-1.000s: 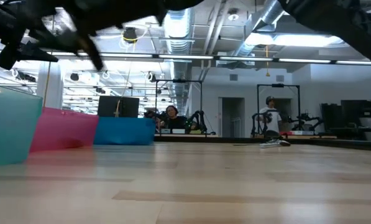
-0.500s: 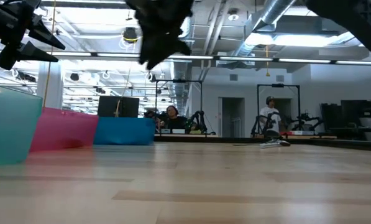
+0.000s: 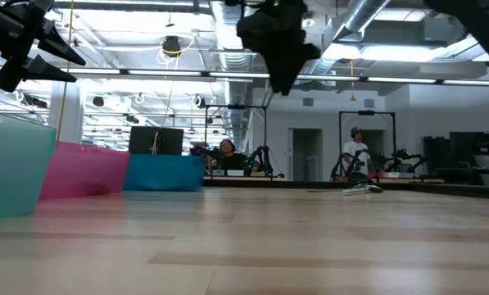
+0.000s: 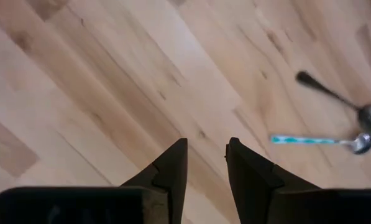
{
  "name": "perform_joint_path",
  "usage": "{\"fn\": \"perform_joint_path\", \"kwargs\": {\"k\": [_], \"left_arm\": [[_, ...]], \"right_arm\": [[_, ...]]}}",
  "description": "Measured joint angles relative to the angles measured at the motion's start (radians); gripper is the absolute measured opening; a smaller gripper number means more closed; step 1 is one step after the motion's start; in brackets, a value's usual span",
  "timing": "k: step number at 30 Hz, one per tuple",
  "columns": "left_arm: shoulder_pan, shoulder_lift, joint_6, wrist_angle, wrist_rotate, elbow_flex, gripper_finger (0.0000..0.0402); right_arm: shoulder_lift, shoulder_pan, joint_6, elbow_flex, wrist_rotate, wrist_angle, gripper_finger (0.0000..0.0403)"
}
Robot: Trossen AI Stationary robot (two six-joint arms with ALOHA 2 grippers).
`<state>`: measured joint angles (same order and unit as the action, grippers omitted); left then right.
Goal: Sort silverware by color (type)
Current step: Put the black spoon into the red bin
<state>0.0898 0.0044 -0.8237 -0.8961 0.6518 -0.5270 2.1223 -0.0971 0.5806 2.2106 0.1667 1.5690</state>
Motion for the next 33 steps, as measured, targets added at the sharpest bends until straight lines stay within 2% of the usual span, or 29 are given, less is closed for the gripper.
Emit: {"fn": "perform_joint_path", "kwargs": {"k": [3, 7, 11, 16, 22, 25, 28, 31, 33], "left_arm": [[0.0, 0.0, -0.009, -0.01, -0.007, 0.0, 0.0195], [0.0, 0.0, -0.01, -0.01, -0.008, 0.0, 0.0195], [0.0, 0.0, -0.011, -0.01, -0.002, 0.0, 0.0195], [0.0, 0.0, -0.028, -0.011, 0.001, 0.0, 0.0195], [0.0, 0.0, -0.029, -0.014, 0.002, 0.0, 0.0195], [0.0, 0.0, -0.03, -0.014, 0.014, 0.0, 0.0195], [0.0, 0.0, -0.03, -0.014, 0.009, 0.0, 0.0195], [0.0, 0.0, -0.03, -0.014, 0.004, 0.0, 0.0195], [0.0, 0.0, -0.03, -0.015, 0.004, 0.0, 0.0195]], "right_arm": [[-0.093, 0.012, 0.029, -0.146, 0.008, -0.003, 0.0132], [-0.258, 0.035, 0.16, -0.398, 0.033, -0.015, 0.0132], [-0.422, 0.091, 0.421, -0.624, 0.021, -0.05, 0.0132], [-0.558, 0.235, 0.771, -0.824, -0.049, -0.049, 0.0132], [-0.629, 0.416, 1.118, -1.013, -0.174, -0.065, 0.0136], [-0.632, 0.499, 1.257, -1.099, -0.291, -0.08, 0.0148], [-0.632, 0.571, 1.301, -1.162, -0.415, -0.181, 0.0167], [-0.632, 0.626, 1.323, -1.198, -0.432, -0.316, 0.0189], [-0.632, 0.653, 1.335, -1.219, -0.441, -0.343, 0.0204]]}}
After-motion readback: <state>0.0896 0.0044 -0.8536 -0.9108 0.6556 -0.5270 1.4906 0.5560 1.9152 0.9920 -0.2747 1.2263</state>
